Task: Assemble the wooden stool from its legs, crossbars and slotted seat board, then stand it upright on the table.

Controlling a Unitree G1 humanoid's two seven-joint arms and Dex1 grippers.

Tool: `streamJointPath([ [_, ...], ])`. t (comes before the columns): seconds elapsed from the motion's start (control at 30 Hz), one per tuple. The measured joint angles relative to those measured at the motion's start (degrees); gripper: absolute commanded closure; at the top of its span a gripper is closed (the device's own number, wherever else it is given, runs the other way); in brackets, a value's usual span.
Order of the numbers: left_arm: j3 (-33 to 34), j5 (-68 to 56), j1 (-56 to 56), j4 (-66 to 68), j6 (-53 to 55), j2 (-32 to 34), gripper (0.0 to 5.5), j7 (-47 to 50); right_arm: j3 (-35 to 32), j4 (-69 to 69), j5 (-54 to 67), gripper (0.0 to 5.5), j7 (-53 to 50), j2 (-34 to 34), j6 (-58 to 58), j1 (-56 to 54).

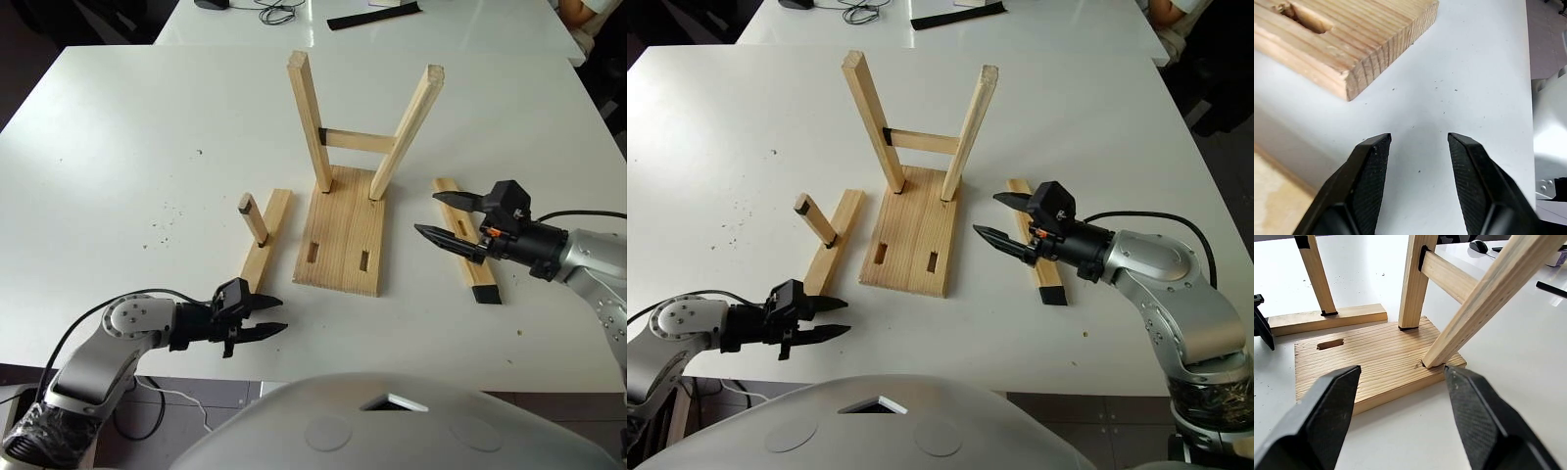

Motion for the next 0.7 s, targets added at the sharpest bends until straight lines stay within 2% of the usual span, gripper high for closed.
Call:
streamJointPath([
  [0.3,5.89,1.51,-5.09,7.85,-3.82,3.28,3.32,-3.23,-0.20,-0.60,-0.15,2.37,-0.88,0.18,-0.13,1.06],
  [0.5,7.55,3.43,-7.84,12.63,-6.68,4.70,3.32,-4.62,-0.20,-0.43,-0.54,2.37,-0.97,0.23,-0.99,1.14],
  [0.63,13.20,2.27,-9.29,14.72,-6.43,5.77,3.32,-5.08,-0.23,0.25,-0.91,2.37,-0.62,0.08,-1.46,1.16],
  [0.7,15.39,1.50,-9.50,14.72,-5.22,6.61,3.07,-4.88,-0.36,0.26,-1.05,2.37,-0.47,-0.02,-1.76,1.46],
])
